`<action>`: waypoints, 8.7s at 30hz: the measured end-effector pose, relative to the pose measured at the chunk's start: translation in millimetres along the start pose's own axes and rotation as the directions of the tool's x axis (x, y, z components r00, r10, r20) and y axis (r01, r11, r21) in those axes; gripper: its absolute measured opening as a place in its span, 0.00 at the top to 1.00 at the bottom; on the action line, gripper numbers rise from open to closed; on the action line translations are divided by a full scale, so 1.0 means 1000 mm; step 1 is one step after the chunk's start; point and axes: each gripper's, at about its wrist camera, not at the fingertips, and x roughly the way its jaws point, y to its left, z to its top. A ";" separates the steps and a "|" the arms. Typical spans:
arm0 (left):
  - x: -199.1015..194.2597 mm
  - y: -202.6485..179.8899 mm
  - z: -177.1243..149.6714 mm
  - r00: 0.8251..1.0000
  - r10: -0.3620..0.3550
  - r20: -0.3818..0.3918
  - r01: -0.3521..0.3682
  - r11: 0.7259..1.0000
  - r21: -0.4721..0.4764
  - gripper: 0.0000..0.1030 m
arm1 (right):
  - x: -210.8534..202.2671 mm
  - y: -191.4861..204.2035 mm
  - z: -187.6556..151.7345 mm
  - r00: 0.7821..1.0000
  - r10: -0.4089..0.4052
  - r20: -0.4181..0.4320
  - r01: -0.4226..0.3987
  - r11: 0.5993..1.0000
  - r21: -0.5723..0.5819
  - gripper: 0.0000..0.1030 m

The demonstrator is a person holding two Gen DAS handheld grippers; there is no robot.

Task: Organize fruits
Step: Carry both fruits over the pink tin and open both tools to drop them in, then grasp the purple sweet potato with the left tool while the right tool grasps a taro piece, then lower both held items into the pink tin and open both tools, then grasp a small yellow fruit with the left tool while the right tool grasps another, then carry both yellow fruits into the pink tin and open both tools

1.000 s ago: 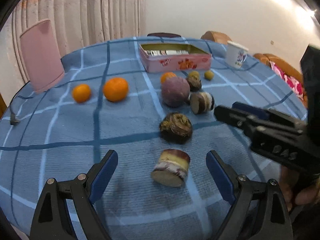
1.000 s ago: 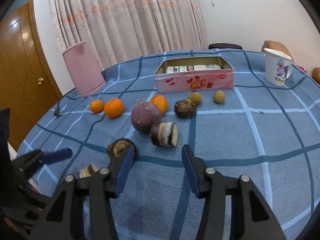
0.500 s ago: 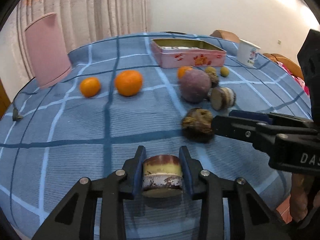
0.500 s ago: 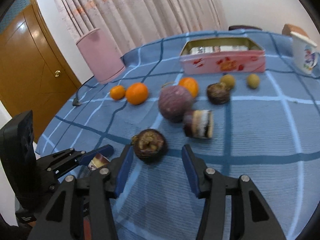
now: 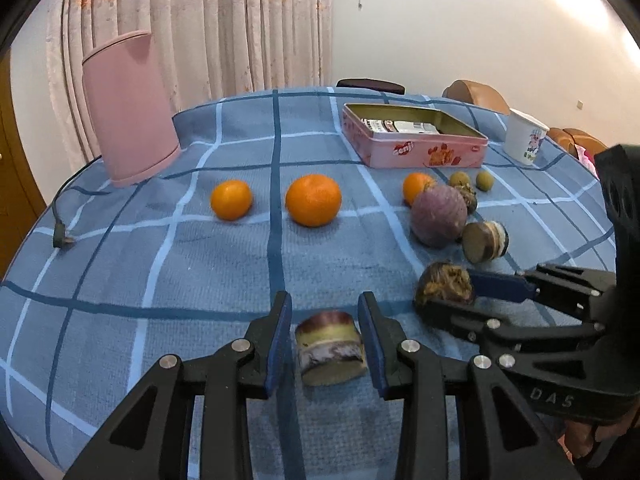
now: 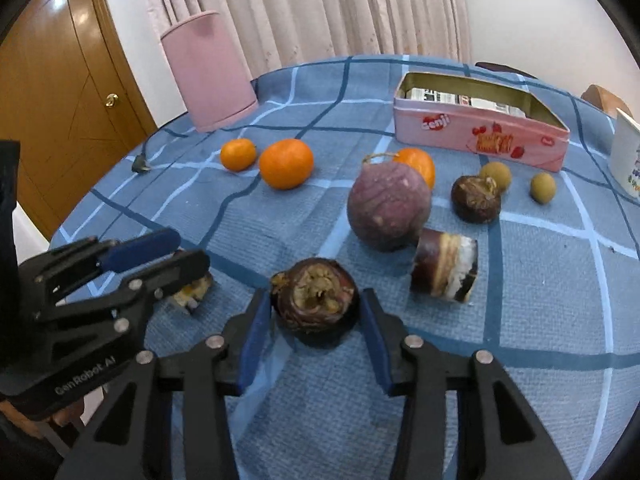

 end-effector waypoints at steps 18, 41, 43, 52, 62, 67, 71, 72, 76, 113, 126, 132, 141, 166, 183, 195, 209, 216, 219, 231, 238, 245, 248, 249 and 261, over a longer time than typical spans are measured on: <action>-0.024 0.022 0.058 0.987 -0.019 0.159 0.022 1.000 -0.015 0.65 | -0.082 -0.080 0.047 0.971 -0.016 0.240 -0.032 0.980 0.196 0.54; 0.017 0.001 0.001 0.997 -0.024 -0.072 0.024 1.000 -0.007 0.65 | -0.083 -0.073 0.037 0.965 -0.073 0.251 0.038 0.989 0.143 0.54; 0.014 -0.001 0.015 0.999 -0.020 -0.042 0.020 1.000 0.003 0.65 | -0.084 -0.079 0.042 0.963 -0.087 0.255 0.052 0.988 0.144 0.54; 0.032 -0.032 0.096 0.994 -0.065 0.094 0.063 0.998 0.018 0.65 | -0.076 -0.113 0.074 0.942 -0.191 0.276 0.142 0.972 0.187 0.54; 0.120 -0.072 0.168 0.996 -0.047 0.076 0.049 0.998 -0.025 0.65 | -0.026 -0.164 0.132 0.927 -0.280 0.249 0.211 0.939 0.270 0.54; 0.156 -0.076 0.182 0.999 -0.042 0.007 0.043 0.998 -0.051 0.65 | 0.013 -0.194 0.140 0.948 -0.265 0.175 0.199 0.925 0.324 0.54; 0.167 -0.077 0.196 0.998 -0.055 -0.015 0.054 0.996 -0.073 0.65 | 0.021 -0.206 0.142 0.954 -0.254 0.163 0.189 0.924 0.333 0.54; 0.168 -0.079 0.198 0.999 -0.048 -0.020 0.046 0.997 -0.069 0.65 | 0.023 -0.209 0.142 0.955 -0.249 0.162 0.184 0.924 0.336 0.54; 0.185 -0.081 0.204 0.992 -0.069 -0.103 0.059 0.994 -0.097 0.64 | 0.027 -0.209 0.142 0.956 -0.240 0.167 0.176 0.929 0.325 0.52; 0.071 -0.043 0.100 0.988 -0.150 -0.040 0.150 0.989 0.013 0.34 | -0.049 -0.114 0.033 0.964 -0.195 0.182 0.170 0.975 0.146 0.46; 0.084 -0.065 0.087 0.976 -0.186 -0.114 0.192 0.980 0.047 0.34 | -0.045 -0.064 -0.008 0.994 -0.067 0.084 0.066 0.998 0.012 0.46; 0.085 -0.071 0.082 0.981 -0.169 -0.094 0.176 0.982 0.071 0.36 | -0.027 -0.056 -0.011 0.994 -0.103 0.026 0.103 0.995 -0.011 0.49; 0.085 -0.070 0.076 0.977 -0.199 -0.079 0.204 0.977 0.064 0.50 | -0.030 -0.067 -0.010 0.995 -0.098 0.020 0.097 0.995 0.019 0.66; 0.107 -0.072 0.171 0.984 -0.134 0.116 0.136 0.991 -0.012 0.50 | -0.054 -0.139 0.124 0.923 -0.226 0.313 0.182 0.970 0.162 0.67; 0.176 -0.081 0.193 0.998 -0.055 0.021 0.056 0.997 -0.048 0.50 | 0.010 -0.201 0.144 0.953 -0.186 0.239 0.111 0.949 0.294 0.63; 0.133 -0.081 0.178 0.989 -0.015 0.150 0.017 1.000 -0.006 0.30 | -0.021 -0.195 0.128 0.897 -0.335 0.289 0.248 0.922 0.297 0.54; 0.126 -0.108 0.152 0.984 -0.172 0.034 0.166 0.977 0.136 0.30 | -0.024 -0.191 0.072 0.961 -0.238 0.140 0.212 0.961 0.176 0.54; 0.131 -0.118 0.145 0.981 -0.189 -0.045 0.195 0.960 0.199 0.30 | -0.008 -0.175 0.064 0.967 -0.244 0.070 0.240 0.968 0.070 0.59; 0.130 -0.111 0.148 0.980 -0.192 -0.042 0.197 0.963 0.185 0.30 | -0.004 -0.179 0.064 0.974 -0.225 0.042 0.221 0.972 0.086 0.59; 0.139 -0.125 0.138 0.963 -0.232 -0.139 0.262 0.929 0.261 0.30 | 0.001 -0.192 0.062 0.971 -0.240 -0.015 0.240 0.962 0.130 0.73; 0.151 -0.141 0.128 0.962 -0.204 -0.180 0.252 0.918 0.306 0.30 | -0.021 -0.213 0.065 0.967 -0.246 0.065 0.221 0.940 0.261 0.73; 0.162 -0.138 0.126 0.953 -0.222 -0.206 0.272 0.927 0.260 0.62 | -0.023 -0.209 0.065 0.967 -0.244 0.079 0.217 0.942 0.255 0.73; 0.160 -0.139 0.126 0.954 -0.227 -0.197 0.275 0.924 0.265 0.73 | -0.024 -0.210 0.064 0.964 -0.252 0.084 0.222 0.940 0.260 0.73; 0.159 -0.139 0.126 0.955 -0.225 -0.194 0.272 0.925 0.266 0.73 | -0.025 -0.210 0.065 0.962 -0.257 0.088 0.227 0.938 0.263 0.73; 0.116 -0.102 0.161 0.963 -0.257 0.082 0.244 0.960 0.136 0.73 | -0.039 -0.197 0.086 0.944 -0.269 0.190 0.219 0.944 0.247 0.73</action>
